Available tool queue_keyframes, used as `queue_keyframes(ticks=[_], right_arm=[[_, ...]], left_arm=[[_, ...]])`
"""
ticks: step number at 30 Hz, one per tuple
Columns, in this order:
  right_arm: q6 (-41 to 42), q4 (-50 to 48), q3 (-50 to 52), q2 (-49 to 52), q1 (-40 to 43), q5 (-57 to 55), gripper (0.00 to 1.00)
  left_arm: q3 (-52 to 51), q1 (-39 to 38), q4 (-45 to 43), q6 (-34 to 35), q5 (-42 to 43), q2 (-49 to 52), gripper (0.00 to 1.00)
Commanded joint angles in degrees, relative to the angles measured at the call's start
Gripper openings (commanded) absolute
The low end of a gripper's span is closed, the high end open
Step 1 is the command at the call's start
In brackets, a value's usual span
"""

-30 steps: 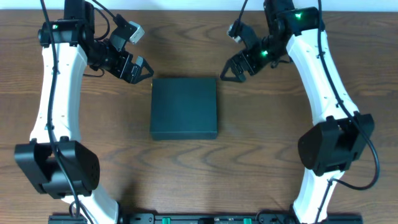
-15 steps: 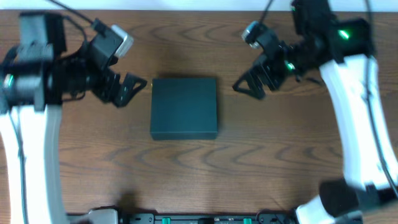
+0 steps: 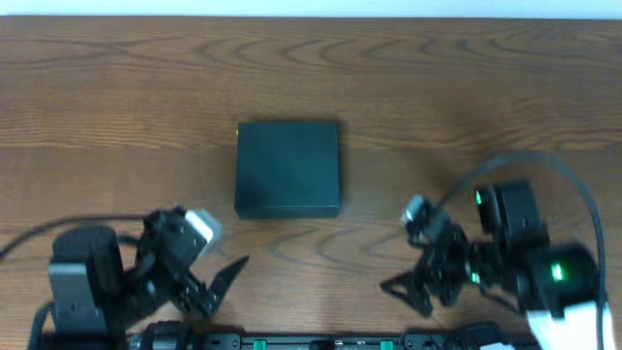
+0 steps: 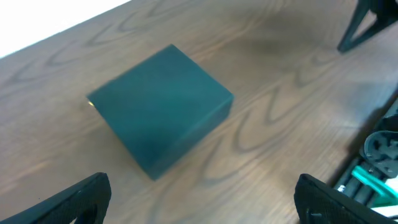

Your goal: Pack container

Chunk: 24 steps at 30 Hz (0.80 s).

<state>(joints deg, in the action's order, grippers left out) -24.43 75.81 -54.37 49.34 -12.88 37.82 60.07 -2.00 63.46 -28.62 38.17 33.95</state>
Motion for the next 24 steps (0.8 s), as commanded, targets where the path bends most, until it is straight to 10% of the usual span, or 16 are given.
queue_keyframes(ticks=[1,24], right_arm=[[8.48,-0.44,2.45,-7.06,-0.59,1.86,0.99],[13.49,-0.37,2.64,-11.96,-0.59,0.96,0.99]], left_arm=[[-1.20,-0.31,-0.28,4.48,0.17,-2.73,0.96],[-1.20,-0.28,0.00,4.20,-2.03,-3.23,0.95]])
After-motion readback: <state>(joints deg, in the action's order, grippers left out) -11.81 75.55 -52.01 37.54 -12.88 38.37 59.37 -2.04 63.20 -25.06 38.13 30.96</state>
